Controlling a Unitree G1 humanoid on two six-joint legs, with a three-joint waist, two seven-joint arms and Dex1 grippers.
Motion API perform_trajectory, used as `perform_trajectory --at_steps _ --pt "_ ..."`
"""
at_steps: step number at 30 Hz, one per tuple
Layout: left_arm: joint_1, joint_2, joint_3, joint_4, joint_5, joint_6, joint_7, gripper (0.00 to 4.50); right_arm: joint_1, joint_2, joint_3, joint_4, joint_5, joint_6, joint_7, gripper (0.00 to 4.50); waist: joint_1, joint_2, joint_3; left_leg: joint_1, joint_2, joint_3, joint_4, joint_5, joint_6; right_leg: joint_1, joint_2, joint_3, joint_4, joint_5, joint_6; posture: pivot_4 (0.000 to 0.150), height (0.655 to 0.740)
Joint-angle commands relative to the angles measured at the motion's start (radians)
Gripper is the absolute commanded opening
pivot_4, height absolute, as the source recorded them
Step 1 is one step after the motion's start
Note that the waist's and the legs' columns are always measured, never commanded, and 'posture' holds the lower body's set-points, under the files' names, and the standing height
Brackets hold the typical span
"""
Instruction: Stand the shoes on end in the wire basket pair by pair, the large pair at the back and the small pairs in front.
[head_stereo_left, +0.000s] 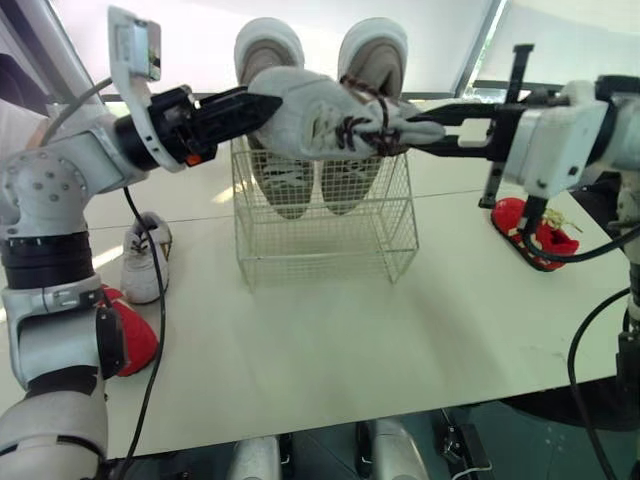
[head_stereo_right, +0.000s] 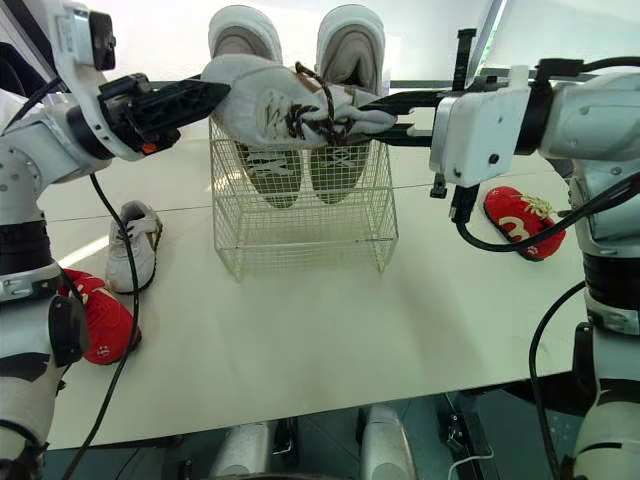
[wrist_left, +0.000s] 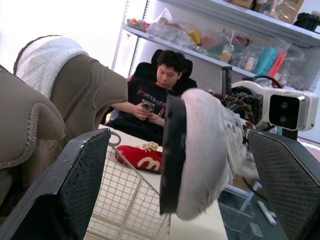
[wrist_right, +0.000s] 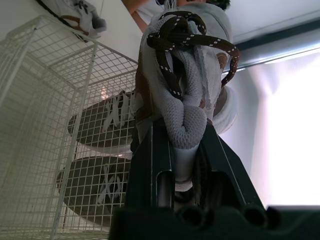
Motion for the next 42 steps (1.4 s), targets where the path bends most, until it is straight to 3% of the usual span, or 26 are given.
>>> perform_trajectory --at_steps 1,2,5,12,17,21,25,31,34,42 --pt "-0.022 0.021 -0.002 -0.026 0.012 0.009 -0.033 4.5 -0.071 0.023 -0.011 0.004 0.01 -0.021 0.009 0.01 0.0 0.0 0.0 0.0 0.0 0.0 0.0 0.0 0.0 0.0 0.0 0.0 0.0 0.0 0.0 0.15 0.74" --pt "-0.018 0.023 -0.008 -0.032 0.017 0.01 -0.042 4.5 -0.078 0.029 -0.008 0.008 0.008 -0.021 0.012 0.01 0.001 0.0 0.0 0.0 0.0 0.0 0.0 0.0 0.0 0.0 0.0 0.0 0.0 0.0 0.0 0.15 0.74" --pt "-0.007 0.028 -0.026 -0.043 0.043 0.009 -0.057 3.66 -0.102 0.044 0.003 0.02 0.001 -0.026 0.02 0.0 0.001 0.0 0.0 0.0 0.0 0.0 0.0 0.0 0.0 0.0 0.0 0.0 0.0 0.0 0.0 0.15 0.74" --pt "-0.02 0.012 -0.012 -0.018 0.061 0.002 -0.059 0.34 -0.121 0.064 0.011 0.034 -0.009 -0.006 0.034 0.0 0.001 0.0 0.0 0.0 0.0 0.0 0.0 0.0 0.0 0.0 0.0 0.0 0.001 0.0 0.0 0.15 0.74" --pt "-0.005 -0.031 0.052 -0.006 0.014 0.027 0.017 0.28 -0.088 0.039 -0.057 0.036 0.09 0.258 -0.002 2.51 0.003 0.0 0.0 0.0 0.0 0.0 0.001 0.0 0.0 0.0 0.0 0.0 0.001 0.0 0.0 0.15 0.74" --pt "0.04 -0.081 0.136 -0.048 -0.056 0.052 0.115 0.28 0.009 0.01 -0.194 -0.015 0.298 0.606 -0.071 4.48 0.005 0.0 0.0 0.0 0.0 -0.001 0.001 0.0 0.0 0.001 0.0 0.0 0.001 0.0 0.0 0.15 0.74" --pt "0.07 -0.147 0.223 -0.084 -0.136 0.049 0.249 0.28 0.136 0.092 -0.369 -0.099 0.594 0.922 -0.267 4.48 0.005 -0.001 0.0 0.0 0.0 -0.002 0.001 0.0 0.0 0.002 0.0 0.0 0.001 0.002 0.002 0.15 0.74" --pt "0.094 -0.251 0.269 -0.154 -0.221 0.002 0.377 0.28 0.236 0.357 -0.438 -0.168 0.898 1.089 -0.623 4.48 0.002 -0.002 -0.001 0.003 0.0 -0.002 0.002 0.0 0.0 0.004 0.0 0.0 0.002 0.002 0.002 0.15 0.74" --pt "0.098 -0.292 0.261 -0.165 -0.244 -0.019 0.416 0.28 0.179 0.504 -0.409 -0.144 0.981 1.072 -0.753 4.48 0.001 -0.001 0.0 0.003 0.0 -0.002 0.002 0.0 0.0 0.004 0.0 0.0 0.002 0.003 0.002 0.15 0.74" --pt "0.106 -0.332 0.229 -0.172 -0.252 -0.051 0.463 0.28 0.018 0.629 -0.345 -0.039 0.972 0.997 -0.773 4.48 0.004 -0.001 -0.001 0.002 0.0 -0.002 0.002 0.0 0.0 0.005 0.0 0.0 0.002 0.003 0.003 0.15 0.74"
